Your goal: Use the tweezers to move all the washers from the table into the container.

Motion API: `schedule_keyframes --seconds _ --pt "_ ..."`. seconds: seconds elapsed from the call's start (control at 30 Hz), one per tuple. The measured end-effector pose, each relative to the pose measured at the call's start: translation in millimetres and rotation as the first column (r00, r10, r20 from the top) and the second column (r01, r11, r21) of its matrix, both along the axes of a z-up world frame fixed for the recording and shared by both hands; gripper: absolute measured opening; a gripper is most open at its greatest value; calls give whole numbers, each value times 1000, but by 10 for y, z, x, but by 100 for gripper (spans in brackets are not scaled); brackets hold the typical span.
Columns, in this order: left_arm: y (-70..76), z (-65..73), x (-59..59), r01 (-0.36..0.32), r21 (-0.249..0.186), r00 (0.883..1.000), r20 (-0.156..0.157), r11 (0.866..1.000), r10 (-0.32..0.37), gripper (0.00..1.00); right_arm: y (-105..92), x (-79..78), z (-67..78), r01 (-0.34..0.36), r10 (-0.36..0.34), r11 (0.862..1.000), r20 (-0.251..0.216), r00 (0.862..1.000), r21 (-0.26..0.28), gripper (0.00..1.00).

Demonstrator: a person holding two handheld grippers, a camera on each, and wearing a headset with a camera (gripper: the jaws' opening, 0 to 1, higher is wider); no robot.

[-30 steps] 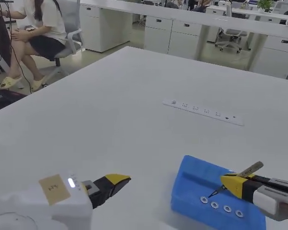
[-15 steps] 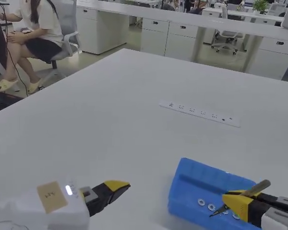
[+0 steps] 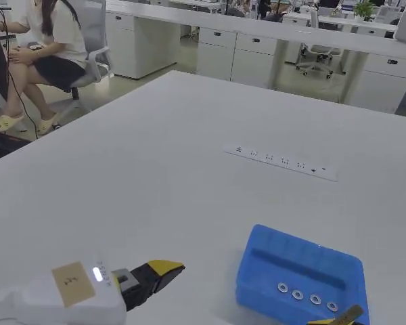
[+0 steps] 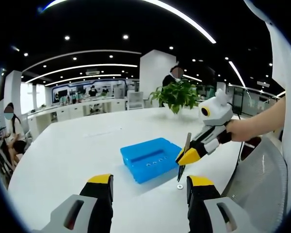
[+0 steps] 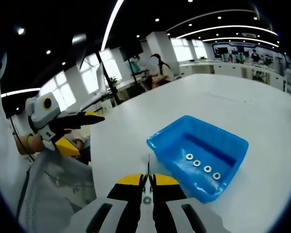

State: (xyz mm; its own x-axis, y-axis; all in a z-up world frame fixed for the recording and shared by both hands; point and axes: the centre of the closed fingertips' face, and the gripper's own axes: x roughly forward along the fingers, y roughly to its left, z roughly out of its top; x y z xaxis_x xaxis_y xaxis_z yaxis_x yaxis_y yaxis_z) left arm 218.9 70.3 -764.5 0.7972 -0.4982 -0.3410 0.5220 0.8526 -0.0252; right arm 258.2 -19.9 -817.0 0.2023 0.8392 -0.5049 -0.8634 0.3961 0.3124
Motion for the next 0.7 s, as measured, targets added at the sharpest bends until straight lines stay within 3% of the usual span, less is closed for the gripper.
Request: schedule_keyframes --seconds 0.4,0.7 --pt "5 -4 -2 -2 1 1000 -1 1000 2 60 21 -143 -121 -65 65 997 -3 998 -51 4" --pt "3 -1 -3 -3 1 1000 0 1000 3 60 33 -180 -160 -93 97 992 33 995 -89 4"
